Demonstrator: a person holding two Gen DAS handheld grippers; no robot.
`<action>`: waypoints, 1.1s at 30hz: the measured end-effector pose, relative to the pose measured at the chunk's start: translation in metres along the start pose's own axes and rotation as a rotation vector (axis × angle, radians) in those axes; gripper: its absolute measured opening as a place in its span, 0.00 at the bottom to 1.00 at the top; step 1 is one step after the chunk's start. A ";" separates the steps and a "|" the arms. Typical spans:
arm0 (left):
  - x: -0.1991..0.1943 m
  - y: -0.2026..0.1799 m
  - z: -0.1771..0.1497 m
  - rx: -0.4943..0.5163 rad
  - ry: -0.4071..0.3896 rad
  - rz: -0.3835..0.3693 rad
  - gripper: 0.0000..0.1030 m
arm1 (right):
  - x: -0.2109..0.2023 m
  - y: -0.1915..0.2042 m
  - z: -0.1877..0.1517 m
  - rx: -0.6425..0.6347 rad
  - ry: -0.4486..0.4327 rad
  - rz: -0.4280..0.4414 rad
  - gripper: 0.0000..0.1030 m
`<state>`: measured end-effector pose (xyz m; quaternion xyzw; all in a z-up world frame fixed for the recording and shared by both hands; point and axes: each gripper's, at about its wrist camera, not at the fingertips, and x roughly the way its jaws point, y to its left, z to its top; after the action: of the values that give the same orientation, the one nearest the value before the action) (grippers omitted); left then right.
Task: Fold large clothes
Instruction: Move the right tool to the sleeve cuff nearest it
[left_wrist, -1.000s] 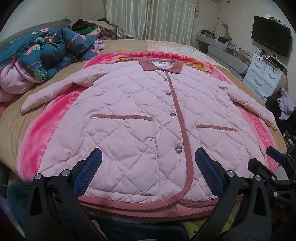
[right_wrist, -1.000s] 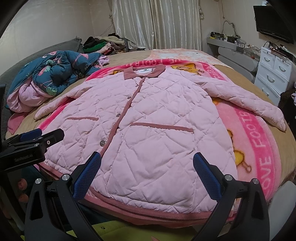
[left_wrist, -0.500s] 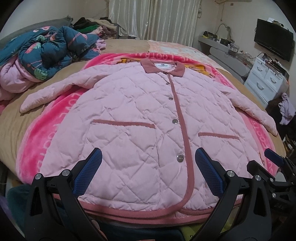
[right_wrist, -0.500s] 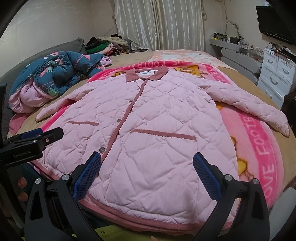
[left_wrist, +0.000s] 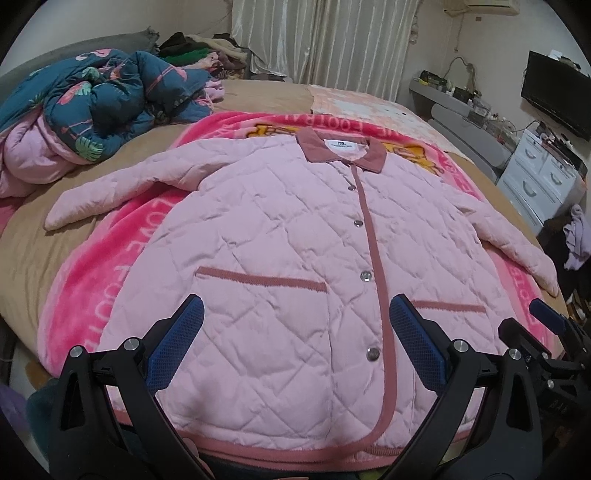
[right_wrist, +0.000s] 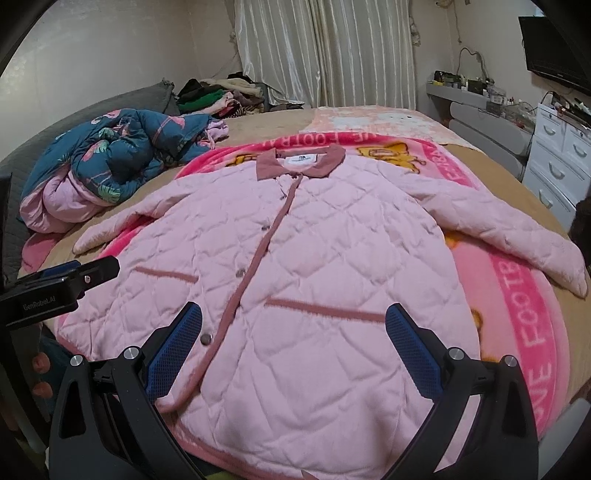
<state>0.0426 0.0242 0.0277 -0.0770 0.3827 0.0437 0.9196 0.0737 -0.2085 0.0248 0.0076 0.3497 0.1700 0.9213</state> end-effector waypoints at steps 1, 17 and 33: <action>0.001 0.000 0.003 0.002 -0.002 0.002 0.91 | 0.001 -0.001 0.002 -0.001 -0.003 -0.001 0.96; 0.020 -0.022 0.057 0.037 -0.002 -0.036 0.91 | 0.018 -0.027 0.051 0.027 -0.049 -0.026 0.96; 0.055 -0.077 0.109 0.095 0.010 -0.094 0.91 | 0.037 -0.087 0.095 0.091 -0.101 -0.102 0.96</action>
<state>0.1674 -0.0316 0.0727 -0.0515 0.3849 -0.0179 0.9214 0.1880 -0.2688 0.0615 0.0405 0.3099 0.1063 0.9439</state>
